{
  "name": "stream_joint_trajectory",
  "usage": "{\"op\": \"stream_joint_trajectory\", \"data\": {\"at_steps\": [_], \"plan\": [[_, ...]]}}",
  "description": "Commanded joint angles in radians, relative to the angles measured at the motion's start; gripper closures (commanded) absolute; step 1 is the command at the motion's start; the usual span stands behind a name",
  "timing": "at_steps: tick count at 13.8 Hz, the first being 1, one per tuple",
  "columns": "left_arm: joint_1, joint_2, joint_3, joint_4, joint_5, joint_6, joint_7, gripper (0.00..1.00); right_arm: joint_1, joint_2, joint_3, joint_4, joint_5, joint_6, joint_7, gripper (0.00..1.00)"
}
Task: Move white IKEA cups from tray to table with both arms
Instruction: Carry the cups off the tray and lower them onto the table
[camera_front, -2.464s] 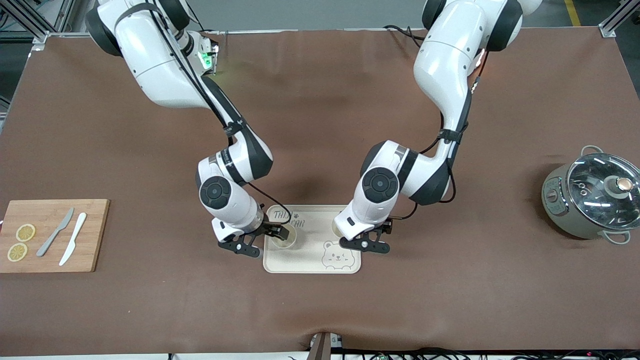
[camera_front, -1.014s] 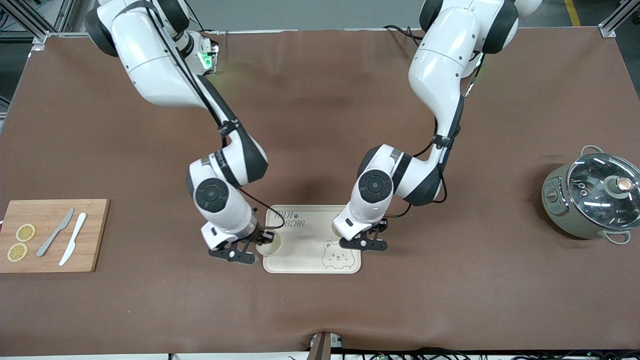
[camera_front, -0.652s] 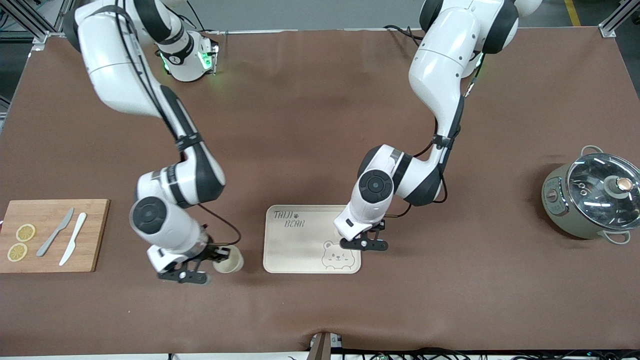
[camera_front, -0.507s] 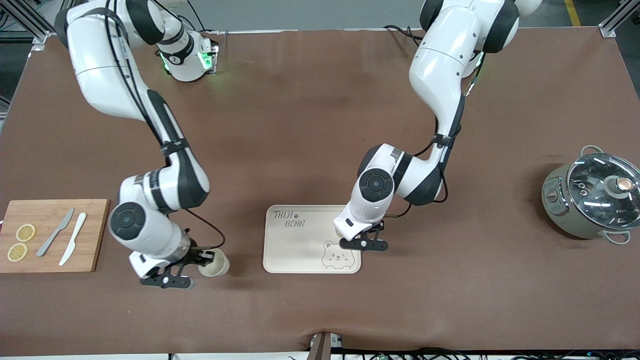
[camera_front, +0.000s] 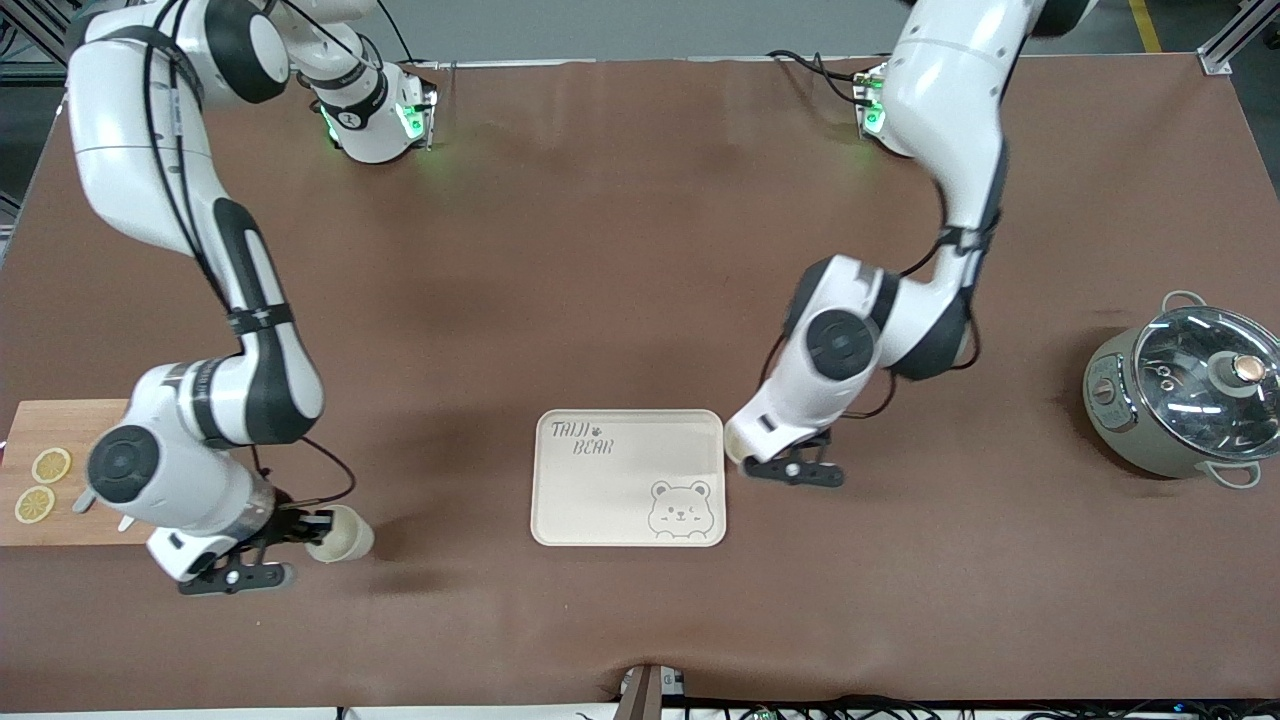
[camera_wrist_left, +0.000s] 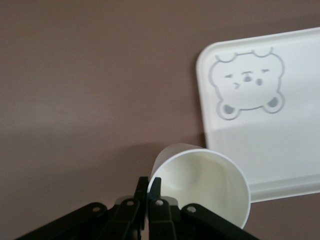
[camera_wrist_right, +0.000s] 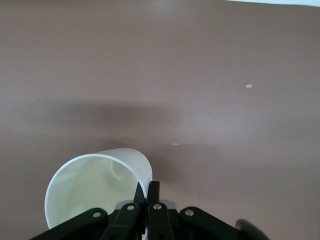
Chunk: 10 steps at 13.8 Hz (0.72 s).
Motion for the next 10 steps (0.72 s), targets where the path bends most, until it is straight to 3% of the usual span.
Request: {"op": "stream_joint_trajectory", "data": {"at_steps": [1, 5, 10], "plan": [[0.083, -0.287, -0.010, -0.499, 0.003, 0.215, 0.211, 1.00, -0.071, -0.009, 0.022, -0.018, -0.004, -0.003, -0.117, 1.00], [0.224, -0.399, -0.018, -0.640, 0.003, 0.219, 0.443, 1.00, -0.128, 0.001, 0.025, -0.040, 0.009, 0.001, -0.217, 1.00], [0.249, -0.430, -0.018, -0.694, -0.003, 0.219, 0.488, 1.00, -0.126, 0.014, 0.023, -0.077, 0.049, 0.001, -0.225, 1.00]]}}
